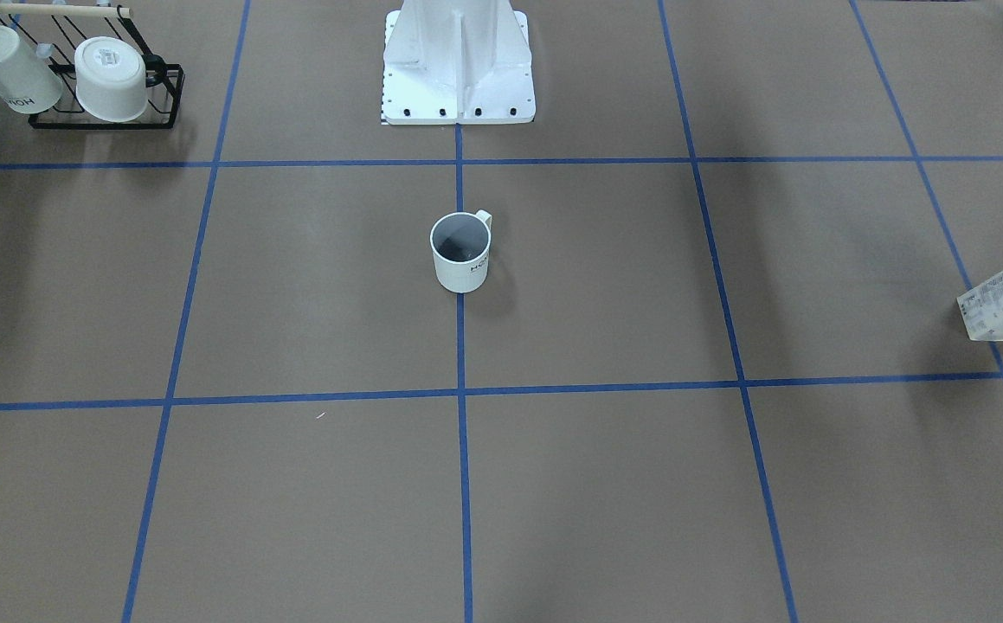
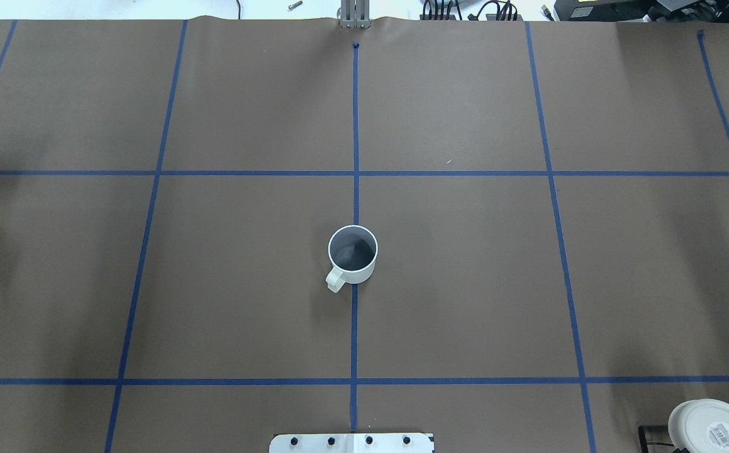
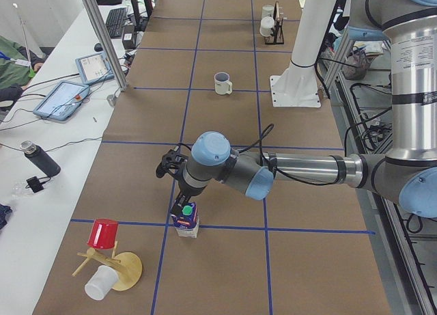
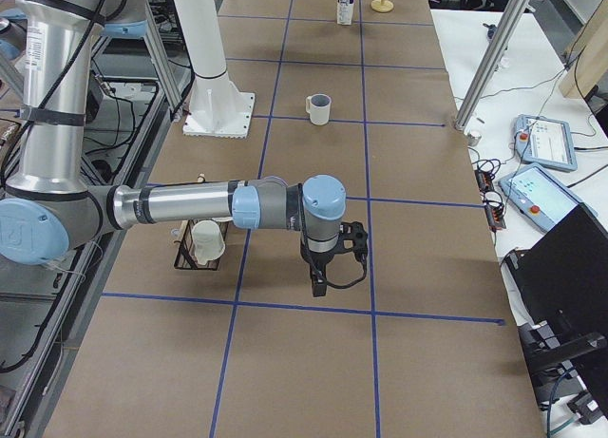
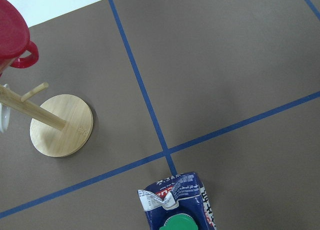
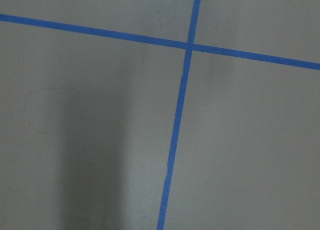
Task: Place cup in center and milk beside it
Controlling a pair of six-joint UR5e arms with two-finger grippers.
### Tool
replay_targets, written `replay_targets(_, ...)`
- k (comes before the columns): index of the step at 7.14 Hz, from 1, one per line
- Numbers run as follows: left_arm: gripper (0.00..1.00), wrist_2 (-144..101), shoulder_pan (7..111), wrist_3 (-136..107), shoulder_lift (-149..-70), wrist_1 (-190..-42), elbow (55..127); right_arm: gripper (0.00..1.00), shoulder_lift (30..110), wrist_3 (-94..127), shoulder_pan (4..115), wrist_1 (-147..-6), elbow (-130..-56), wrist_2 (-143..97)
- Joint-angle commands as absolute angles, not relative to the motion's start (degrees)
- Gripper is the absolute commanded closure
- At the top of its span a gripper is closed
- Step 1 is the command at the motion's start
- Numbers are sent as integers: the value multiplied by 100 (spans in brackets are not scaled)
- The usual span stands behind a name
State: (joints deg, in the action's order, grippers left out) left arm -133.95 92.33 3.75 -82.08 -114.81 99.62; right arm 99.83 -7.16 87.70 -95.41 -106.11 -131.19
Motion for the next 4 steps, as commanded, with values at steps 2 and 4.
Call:
replay_targets(2, 1, -13395, 9202, 117, -8602, -11470, 9407, 0, 10028, -1617, 8807, -9580, -10547, -12929)
replay_targets(4, 1, -13395, 8879, -17, -8692, -11505, 9194, 0, 10002, -1608, 8807, -9580, -10547, -12929)
